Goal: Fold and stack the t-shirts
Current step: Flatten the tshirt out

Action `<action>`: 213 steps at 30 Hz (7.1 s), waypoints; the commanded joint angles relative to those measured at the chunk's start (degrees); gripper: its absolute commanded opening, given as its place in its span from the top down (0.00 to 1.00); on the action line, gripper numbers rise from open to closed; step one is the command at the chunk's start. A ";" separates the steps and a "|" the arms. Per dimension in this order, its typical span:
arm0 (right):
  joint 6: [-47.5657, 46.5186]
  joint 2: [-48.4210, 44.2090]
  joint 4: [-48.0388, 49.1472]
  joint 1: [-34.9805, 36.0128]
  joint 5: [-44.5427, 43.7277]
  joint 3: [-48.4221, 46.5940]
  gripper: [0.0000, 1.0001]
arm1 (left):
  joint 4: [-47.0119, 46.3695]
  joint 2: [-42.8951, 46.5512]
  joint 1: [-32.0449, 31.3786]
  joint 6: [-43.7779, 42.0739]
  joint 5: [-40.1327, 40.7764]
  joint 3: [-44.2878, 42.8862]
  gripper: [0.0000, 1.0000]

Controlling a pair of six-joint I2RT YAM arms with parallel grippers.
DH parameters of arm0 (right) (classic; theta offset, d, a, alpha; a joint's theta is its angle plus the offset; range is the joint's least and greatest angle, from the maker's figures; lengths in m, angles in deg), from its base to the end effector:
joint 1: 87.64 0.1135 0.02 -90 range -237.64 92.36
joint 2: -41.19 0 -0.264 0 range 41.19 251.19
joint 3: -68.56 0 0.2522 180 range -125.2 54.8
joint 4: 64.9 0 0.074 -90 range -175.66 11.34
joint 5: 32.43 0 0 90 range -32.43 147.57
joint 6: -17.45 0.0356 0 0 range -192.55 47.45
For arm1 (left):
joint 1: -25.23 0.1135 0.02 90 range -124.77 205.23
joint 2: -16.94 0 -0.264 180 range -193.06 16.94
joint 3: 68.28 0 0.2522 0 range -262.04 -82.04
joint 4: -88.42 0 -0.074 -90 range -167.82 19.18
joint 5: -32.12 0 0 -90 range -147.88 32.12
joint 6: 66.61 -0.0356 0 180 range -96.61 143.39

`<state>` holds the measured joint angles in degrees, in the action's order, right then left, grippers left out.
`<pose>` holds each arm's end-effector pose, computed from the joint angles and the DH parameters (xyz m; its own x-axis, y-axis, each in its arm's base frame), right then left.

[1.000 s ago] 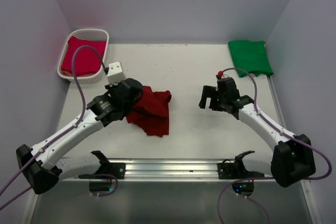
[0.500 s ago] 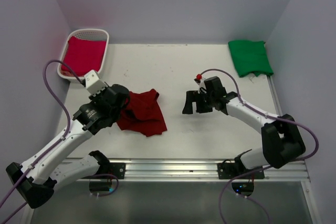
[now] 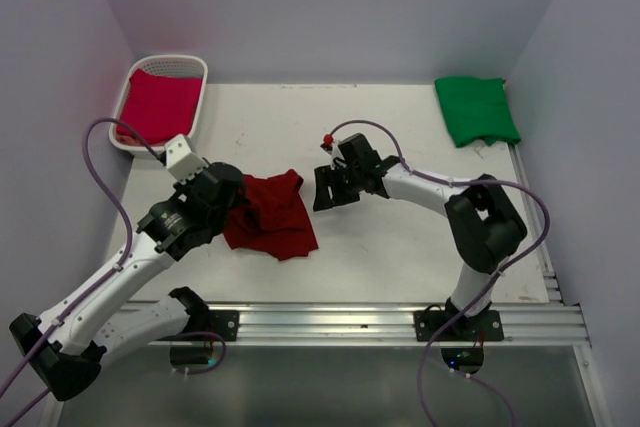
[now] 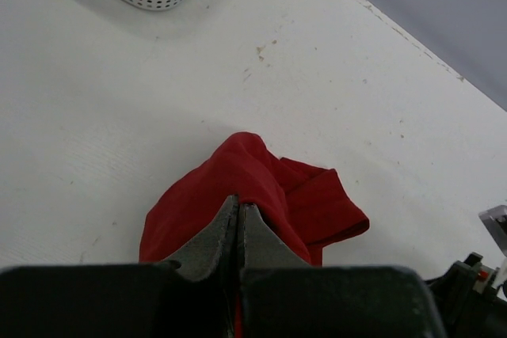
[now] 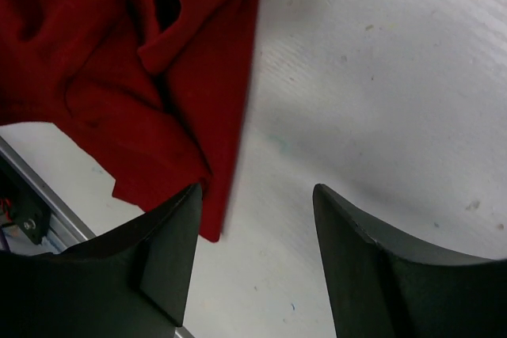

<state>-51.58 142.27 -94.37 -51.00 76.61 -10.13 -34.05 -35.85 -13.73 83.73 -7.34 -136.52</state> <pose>0.2903 0.2304 0.1918 -0.8490 -0.2099 -0.4849 -0.4519 0.7640 0.4606 0.1535 -0.0888 0.3262 -0.2179 -0.5340 -0.8169 -0.4756 0.7890 -0.3889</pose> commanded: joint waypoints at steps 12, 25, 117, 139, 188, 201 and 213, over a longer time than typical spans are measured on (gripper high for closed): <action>2.49 14.23 1.29 5.45 0.82 -13.64 0.51 | -0.88 4.98 0.46 -1.10 1.22 -0.54 1.00; 4.96 15.91 3.05 6.86 -2.96 -11.63 1.00 | -0.79 6.12 0.46 -1.27 1.49 0.16 1.00; 5.31 -28.04 -23.85 -1.57 -40.84 5.42 1.00 | -63.90 -45.48 -29.59 -57.79 -34.47 4.12 1.00; 5.66 -26.55 -20.77 -4.91 -39.35 9.90 1.00 | -27.77 -19.80 -6.79 -27.48 4.66 3.59 1.00; 4.69 -17.84 -13.21 -8.17 -34.08 13.77 1.00 | -26.99 -52.76 15.67 -29.93 -31.13 -17.94 0.43; 4.60 -17.23 -12.95 -8.17 -33.73 13.51 1.00 | -19.86 -58.03 15.58 -28.26 -28.22 -19.79 0.48; 4.61 -17.76 -13.04 -8.17 -34.08 14.04 1.00 | -20.92 -58.74 15.58 -28.43 -28.22 -18.03 1.00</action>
<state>-46.64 125.66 -107.94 -58.91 42.54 4.69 -55.21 -94.34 1.49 54.81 -36.43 -154.88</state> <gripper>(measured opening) 0.023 0.073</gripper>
